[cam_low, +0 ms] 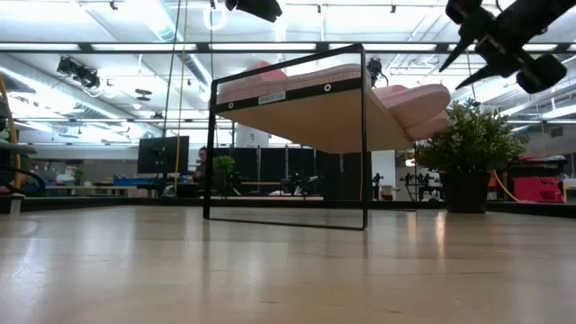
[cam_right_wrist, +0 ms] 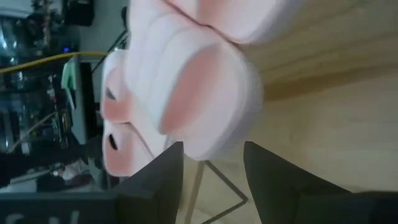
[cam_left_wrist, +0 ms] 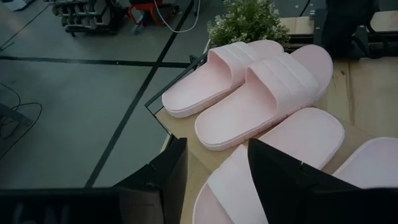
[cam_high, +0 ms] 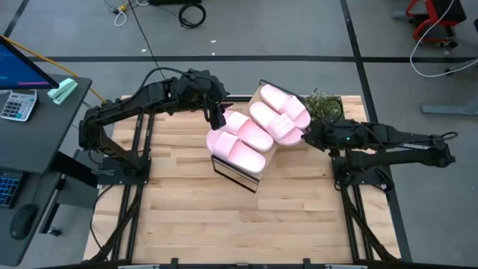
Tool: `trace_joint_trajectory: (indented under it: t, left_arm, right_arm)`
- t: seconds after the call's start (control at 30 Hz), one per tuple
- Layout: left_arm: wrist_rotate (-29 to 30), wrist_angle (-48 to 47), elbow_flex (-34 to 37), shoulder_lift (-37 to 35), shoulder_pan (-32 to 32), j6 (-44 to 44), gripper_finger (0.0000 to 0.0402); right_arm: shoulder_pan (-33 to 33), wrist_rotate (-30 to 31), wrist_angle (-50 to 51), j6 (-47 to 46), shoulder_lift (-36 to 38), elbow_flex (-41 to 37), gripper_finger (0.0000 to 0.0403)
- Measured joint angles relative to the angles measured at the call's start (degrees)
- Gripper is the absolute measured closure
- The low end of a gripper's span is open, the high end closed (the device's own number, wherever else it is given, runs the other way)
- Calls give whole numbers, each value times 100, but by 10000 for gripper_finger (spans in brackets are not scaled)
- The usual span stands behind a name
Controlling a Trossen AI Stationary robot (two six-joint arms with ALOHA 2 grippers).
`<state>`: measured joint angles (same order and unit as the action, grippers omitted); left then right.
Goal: Pick and place slides into the shelf
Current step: Put the pink slide on the shelf
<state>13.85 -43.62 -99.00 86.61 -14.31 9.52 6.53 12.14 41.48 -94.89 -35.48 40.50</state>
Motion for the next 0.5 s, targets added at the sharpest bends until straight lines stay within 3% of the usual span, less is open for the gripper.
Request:
trace_joint_trajectory:
  t: [0.3, 0.5]
  left_arm:
    - [-15, 254, 0, 0, 0, -20, 226]
    - [-151, 396, 0, 0, 2, -145, 229]
  right_arm:
    - [-70, 412, -83, -433, -58, -170, 224]
    - [-66, 432, -88, -449, -184, -170, 259]
